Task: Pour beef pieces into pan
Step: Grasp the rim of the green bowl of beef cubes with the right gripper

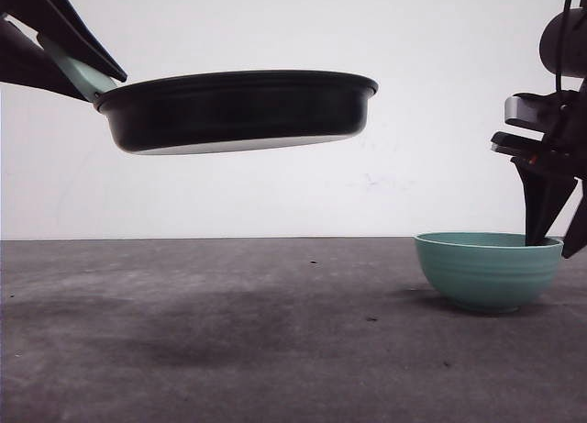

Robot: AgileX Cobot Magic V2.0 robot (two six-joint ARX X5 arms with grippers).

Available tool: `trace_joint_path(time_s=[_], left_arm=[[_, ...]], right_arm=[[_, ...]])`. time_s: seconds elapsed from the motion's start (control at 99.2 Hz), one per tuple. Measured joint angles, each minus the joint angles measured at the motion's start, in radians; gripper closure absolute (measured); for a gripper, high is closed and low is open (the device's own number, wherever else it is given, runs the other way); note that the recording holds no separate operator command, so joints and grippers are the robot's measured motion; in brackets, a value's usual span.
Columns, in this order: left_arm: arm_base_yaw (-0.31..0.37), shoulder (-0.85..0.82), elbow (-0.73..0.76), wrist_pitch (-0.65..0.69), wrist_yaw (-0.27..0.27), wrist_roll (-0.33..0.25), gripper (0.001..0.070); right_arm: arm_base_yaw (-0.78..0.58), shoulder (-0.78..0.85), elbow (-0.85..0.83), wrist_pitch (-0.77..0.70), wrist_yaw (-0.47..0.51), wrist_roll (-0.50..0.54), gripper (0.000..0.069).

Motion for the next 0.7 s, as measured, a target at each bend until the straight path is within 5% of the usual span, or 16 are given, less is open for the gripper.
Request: trace_joint_path(time_s=[0.282, 0.424, 0.696], left_arm=[[0.000, 0.000, 0.000, -0.002, 0.001, -0.002, 0.0649], [0.000, 0.000, 0.000, -0.004, 0.014, -0.005, 0.0649], [0.000, 0.000, 0.000, -0.039, 0.027, -0.005, 0.0649]], right_arm=[[0.005, 0.061, 0.000, 0.032, -0.092, 0.042, 0.0560], [0.005, 0.064, 0.000, 0.053, -0.099, 0.044, 0.0664], [0.016, 0.044, 0.000, 0.053, -0.150, 0.045, 0.0679]])
